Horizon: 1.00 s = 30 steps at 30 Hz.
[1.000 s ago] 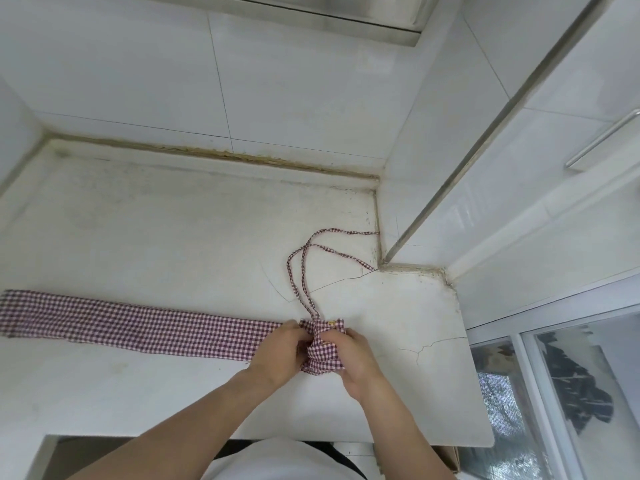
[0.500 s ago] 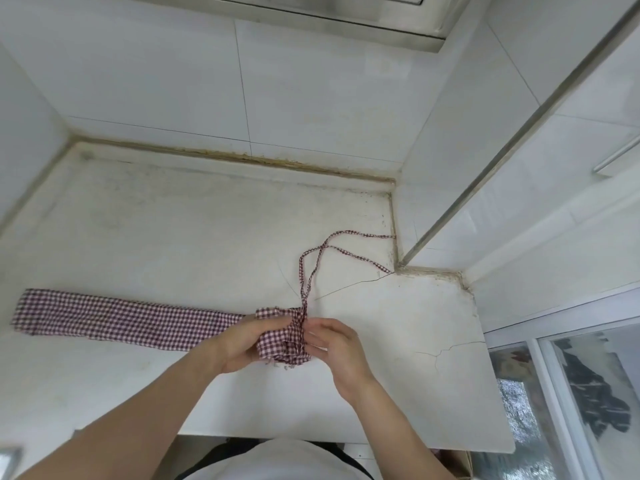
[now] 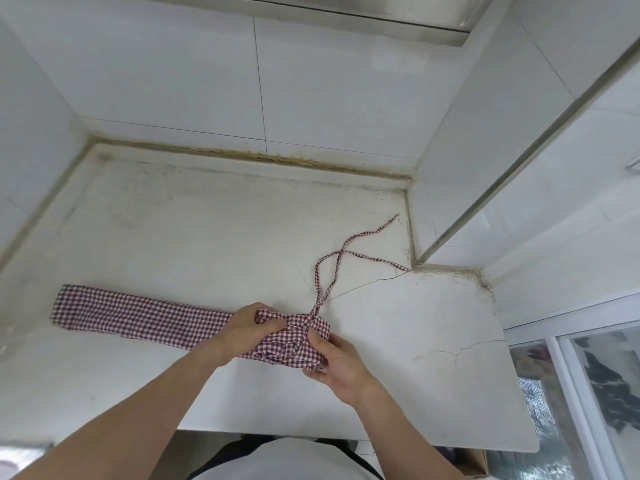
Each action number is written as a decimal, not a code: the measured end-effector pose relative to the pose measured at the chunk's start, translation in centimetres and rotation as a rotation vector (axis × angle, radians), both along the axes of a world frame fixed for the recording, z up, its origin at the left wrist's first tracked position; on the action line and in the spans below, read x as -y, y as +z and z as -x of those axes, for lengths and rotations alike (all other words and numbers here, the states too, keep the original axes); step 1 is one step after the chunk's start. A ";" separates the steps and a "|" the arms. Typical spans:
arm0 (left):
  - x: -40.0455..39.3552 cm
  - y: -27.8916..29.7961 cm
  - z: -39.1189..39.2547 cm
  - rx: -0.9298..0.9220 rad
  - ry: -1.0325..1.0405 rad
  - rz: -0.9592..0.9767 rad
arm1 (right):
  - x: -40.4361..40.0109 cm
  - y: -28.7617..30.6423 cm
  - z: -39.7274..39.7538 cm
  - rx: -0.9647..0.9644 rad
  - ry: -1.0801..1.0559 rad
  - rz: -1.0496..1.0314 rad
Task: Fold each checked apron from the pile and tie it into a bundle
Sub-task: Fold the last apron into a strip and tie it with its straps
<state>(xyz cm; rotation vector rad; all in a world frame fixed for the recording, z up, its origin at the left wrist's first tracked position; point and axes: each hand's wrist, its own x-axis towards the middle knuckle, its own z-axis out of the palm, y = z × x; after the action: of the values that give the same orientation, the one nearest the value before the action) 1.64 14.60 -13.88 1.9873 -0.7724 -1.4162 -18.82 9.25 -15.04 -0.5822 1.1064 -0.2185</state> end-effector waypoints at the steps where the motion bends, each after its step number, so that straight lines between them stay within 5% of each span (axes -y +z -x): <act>1: 0.0 -0.4 0.0 0.080 -0.055 0.020 | 0.0 -0.1 0.0 -0.040 -0.009 0.025; 8: -0.1 -2.0 1.4 0.323 -0.233 0.035 | 0.2 -0.8 0.7 -0.317 -0.044 0.263; 16: 0.6 -1.5 2.6 0.165 -0.354 -0.004 | 1.1 -0.2 1.7 -0.330 0.091 0.297; 20: 0.9 -1.9 3.6 0.445 -0.587 -0.090 | 2.2 0.6 2.6 -0.175 0.173 0.116; 25: 0.9 -2.0 4.5 0.703 -0.760 -0.073 | 2.6 0.8 3.2 -0.291 0.135 0.129; 30: 1.7 -1.8 6.7 0.740 -0.772 -0.069 | 2.9 2.4 4.0 -0.382 0.065 0.262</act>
<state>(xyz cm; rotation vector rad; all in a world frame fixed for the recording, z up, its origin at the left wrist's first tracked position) -5.06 12.94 -15.68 2.4074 -1.9993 -1.0182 -22.83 6.39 -12.65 -0.9186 1.4365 -0.2022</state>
